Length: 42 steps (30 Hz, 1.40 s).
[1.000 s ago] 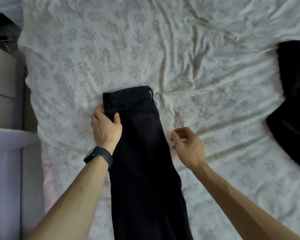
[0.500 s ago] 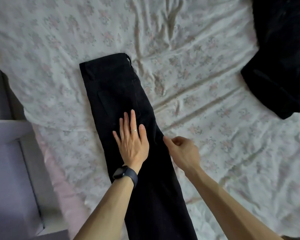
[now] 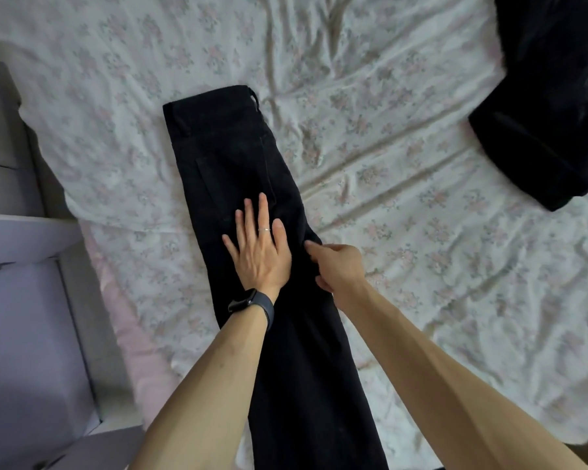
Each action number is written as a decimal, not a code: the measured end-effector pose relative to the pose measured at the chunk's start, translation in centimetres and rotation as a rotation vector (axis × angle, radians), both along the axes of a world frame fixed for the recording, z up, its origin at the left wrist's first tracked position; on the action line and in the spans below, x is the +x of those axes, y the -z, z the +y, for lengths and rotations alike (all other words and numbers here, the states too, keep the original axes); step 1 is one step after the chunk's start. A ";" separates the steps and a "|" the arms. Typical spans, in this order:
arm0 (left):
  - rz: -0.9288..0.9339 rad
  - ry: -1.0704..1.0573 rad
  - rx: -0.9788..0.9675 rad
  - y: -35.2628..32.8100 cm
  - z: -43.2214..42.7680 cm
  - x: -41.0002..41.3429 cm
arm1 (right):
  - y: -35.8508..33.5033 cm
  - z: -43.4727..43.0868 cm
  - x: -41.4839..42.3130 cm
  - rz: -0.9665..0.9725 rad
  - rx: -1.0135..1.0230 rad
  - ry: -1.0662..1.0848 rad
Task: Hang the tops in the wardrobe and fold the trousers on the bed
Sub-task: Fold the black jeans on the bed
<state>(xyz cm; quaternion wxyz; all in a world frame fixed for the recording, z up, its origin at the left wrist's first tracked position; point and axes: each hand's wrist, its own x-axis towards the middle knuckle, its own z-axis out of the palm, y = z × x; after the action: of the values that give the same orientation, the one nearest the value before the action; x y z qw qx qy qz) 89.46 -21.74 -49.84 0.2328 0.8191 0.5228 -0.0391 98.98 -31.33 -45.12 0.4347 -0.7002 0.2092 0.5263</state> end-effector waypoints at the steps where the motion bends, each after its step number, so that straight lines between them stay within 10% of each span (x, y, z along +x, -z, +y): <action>1: 0.007 -0.005 -0.020 0.1 0.1 -0.1 | 0.2 -0.6 0.7 0.019 0.013 0.155; 5: 0.186 0.040 -0.083 1.3 0.8 -0.2 | 1.3 -2.7 2.9 0.172 0.098 0.481; 12: -0.034 0.069 -0.069 0.0 0.4 -0.7 | 1.8 -3.6 2.4 -0.087 0.073 -0.273; 22: 0.403 0.317 0.059 0.6 0.3 -8.5 | 2.7 -5.1 1.8 -0.289 0.148 -0.108; 30: -0.085 -0.355 0.107 -3.7 -11.5 -12.8 | 0.8 -13.2 -2.9 -0.189 0.263 -0.489; 33: -0.180 -0.565 -0.167 -4.0 -16.4 -17.6 | 0.8 -17.4 -6.6 -0.171 0.260 -0.596; 38: 0.044 -0.384 -0.296 -3.8 -24.0 -25.9 | 1.4 -24.4 -12.9 -0.183 0.129 -0.692; 42: -0.203 -0.590 -0.414 -3.8 -25.6 -29.3 | 2.0 -28.4 -16.8 -0.283 0.093 -0.548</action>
<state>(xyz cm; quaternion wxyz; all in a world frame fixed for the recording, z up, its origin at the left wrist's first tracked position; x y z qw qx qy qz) 60.13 -47.35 -46.01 0.4452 0.5687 0.6917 0.0061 82.20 -59.69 -47.12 0.3332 -0.7762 -0.0742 0.5301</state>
